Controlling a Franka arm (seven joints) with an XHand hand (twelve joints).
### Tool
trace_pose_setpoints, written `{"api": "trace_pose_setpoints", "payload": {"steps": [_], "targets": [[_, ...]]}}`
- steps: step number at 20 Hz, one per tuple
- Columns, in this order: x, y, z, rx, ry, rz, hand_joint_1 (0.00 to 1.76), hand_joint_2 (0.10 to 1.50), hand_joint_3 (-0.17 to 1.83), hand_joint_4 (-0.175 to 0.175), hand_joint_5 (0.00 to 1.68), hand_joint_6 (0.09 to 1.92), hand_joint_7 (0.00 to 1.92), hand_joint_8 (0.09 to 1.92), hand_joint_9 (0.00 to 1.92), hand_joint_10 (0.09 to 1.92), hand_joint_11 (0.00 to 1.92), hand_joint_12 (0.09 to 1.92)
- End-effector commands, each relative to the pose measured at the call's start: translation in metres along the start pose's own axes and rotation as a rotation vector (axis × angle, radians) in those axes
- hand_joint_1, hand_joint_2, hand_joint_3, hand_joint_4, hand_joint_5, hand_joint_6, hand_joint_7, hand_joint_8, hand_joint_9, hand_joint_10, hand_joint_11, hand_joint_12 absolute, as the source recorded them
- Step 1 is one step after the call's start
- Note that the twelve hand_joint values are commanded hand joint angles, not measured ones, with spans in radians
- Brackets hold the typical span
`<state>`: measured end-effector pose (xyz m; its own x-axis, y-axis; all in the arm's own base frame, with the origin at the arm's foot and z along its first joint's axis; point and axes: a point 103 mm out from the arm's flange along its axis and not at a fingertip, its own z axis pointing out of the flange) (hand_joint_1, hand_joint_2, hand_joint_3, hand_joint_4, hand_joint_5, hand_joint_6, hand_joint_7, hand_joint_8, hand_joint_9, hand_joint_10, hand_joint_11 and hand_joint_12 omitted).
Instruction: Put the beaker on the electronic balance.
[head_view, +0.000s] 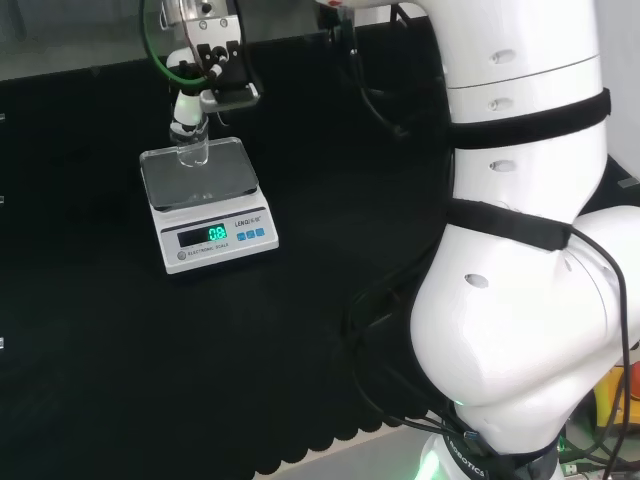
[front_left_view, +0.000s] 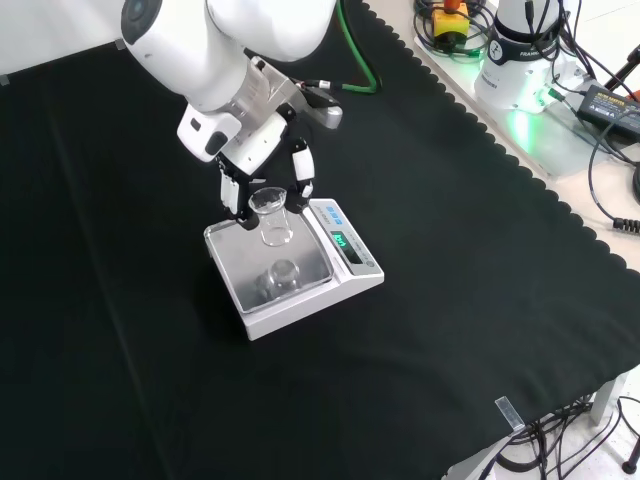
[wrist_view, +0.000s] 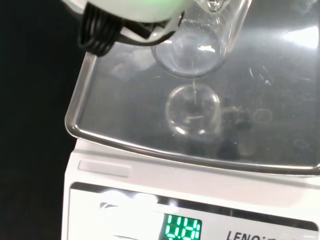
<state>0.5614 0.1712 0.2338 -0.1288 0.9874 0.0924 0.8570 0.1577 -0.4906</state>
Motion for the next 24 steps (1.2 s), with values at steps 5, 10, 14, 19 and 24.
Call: {"api": "trace_pose_setpoints", "payload": {"steps": [5, 10, 14, 19, 24], "targets": [[0.0, 0.011, 0.007, 0.015, 0.008, 0.017, 1.21, 0.69, 0.69, -0.164, 0.88, 0.73, 0.93, 0.75, 1.37, 0.09, 1.42, 0.6], [0.005, 0.027, 0.019, -0.006, -0.026, 0.04, 1.21, 0.69, 0.69, -0.163, 0.89, 0.73, 0.93, 0.75, 1.37, 0.09, 1.42, 0.6], [0.002, 0.034, 0.026, -0.03, -0.05, 0.059, 1.21, 0.69, 0.69, -0.163, 0.89, 0.73, 0.94, 0.76, 1.37, 0.09, 1.42, 0.6], [-0.002, 0.036, 0.026, -0.041, -0.061, 0.08, 1.16, 1.03, 0.16, -0.175, 0.96, 0.99, 0.94, 0.77, 1.38, 0.09, 1.42, 0.61], [-0.001, 0.037, 0.026, -0.05, -0.083, 0.084, 1.16, 1.09, 0.04, -0.175, 0.97, 1.01, 0.94, 0.77, 1.38, 0.09, 1.41, 0.62]]}}
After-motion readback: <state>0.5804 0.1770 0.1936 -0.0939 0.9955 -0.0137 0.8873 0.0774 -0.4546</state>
